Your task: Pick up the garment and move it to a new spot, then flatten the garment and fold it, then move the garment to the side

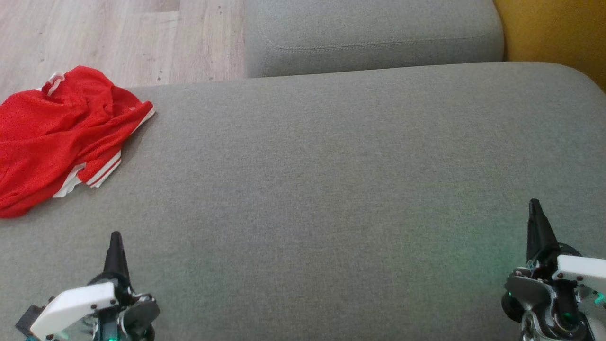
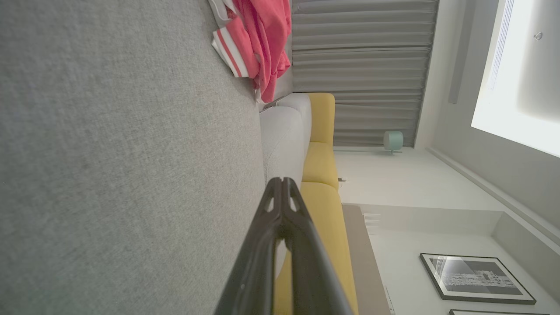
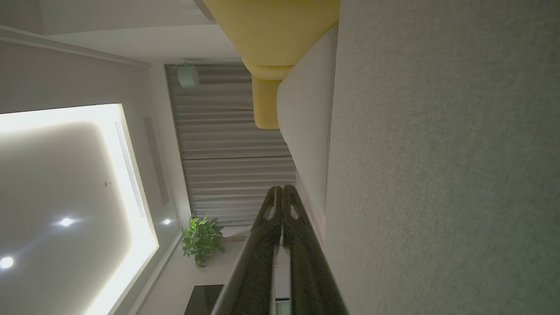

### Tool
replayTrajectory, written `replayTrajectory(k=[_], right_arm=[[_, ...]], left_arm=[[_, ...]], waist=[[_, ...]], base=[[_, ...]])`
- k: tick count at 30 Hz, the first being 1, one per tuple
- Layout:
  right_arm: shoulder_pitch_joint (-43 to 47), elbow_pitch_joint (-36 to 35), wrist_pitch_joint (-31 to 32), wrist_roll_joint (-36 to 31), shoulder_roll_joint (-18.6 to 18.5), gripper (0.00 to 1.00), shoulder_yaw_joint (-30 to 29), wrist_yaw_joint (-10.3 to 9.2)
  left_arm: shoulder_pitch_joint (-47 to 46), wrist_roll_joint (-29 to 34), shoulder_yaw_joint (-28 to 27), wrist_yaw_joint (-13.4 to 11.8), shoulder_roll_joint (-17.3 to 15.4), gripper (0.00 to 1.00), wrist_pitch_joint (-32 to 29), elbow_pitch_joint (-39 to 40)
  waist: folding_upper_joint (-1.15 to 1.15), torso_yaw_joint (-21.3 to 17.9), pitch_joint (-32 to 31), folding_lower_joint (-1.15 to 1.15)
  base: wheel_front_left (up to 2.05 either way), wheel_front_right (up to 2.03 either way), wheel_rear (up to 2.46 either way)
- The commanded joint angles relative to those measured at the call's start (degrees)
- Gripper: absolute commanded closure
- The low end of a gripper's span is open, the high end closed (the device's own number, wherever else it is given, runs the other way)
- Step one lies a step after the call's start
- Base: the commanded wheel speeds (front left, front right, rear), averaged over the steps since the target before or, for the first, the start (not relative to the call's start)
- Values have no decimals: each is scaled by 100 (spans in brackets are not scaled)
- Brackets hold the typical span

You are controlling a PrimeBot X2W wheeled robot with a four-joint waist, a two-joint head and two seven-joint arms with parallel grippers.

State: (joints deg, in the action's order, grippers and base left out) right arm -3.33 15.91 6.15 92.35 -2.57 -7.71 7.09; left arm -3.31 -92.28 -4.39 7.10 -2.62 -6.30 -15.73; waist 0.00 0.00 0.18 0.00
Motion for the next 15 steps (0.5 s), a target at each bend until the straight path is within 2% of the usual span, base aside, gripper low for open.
replayTrajectory(k=[1, 5, 6, 9, 15], right_arm=[[-286, -189, 32, -16, -31, 100, 121, 40], [-286, -189, 32, -16, -31, 100, 121, 40], [1, 6, -3, -1, 1, 0, 4, 0], [126, 244, -8, -2, 15, 0, 20, -6], [170, 206, -110, -32, 13, 0, 121, -4]], left_arm=[[-287, 10, -211, 39, -26, 100, -17, 170], [-287, 10, -211, 39, -26, 100, -17, 170], [0, 0, 2, -1, 0, 0, 2, -1], [106, 1, 50, -5, 3, 0, 8, -220], [169, 25, 137, -3, 2, 0, 111, -155]], waist=[[0, 0, 0, 0], [0, 0, 0, 0], [0, 0, 0, 0], [0, 0, -2, 0], [0, 2, -37, 0]], base=[[0, 0, 0], [0, 0, 0], [0, 0, 0], [0, 0, 0], [0, 0, 0]])
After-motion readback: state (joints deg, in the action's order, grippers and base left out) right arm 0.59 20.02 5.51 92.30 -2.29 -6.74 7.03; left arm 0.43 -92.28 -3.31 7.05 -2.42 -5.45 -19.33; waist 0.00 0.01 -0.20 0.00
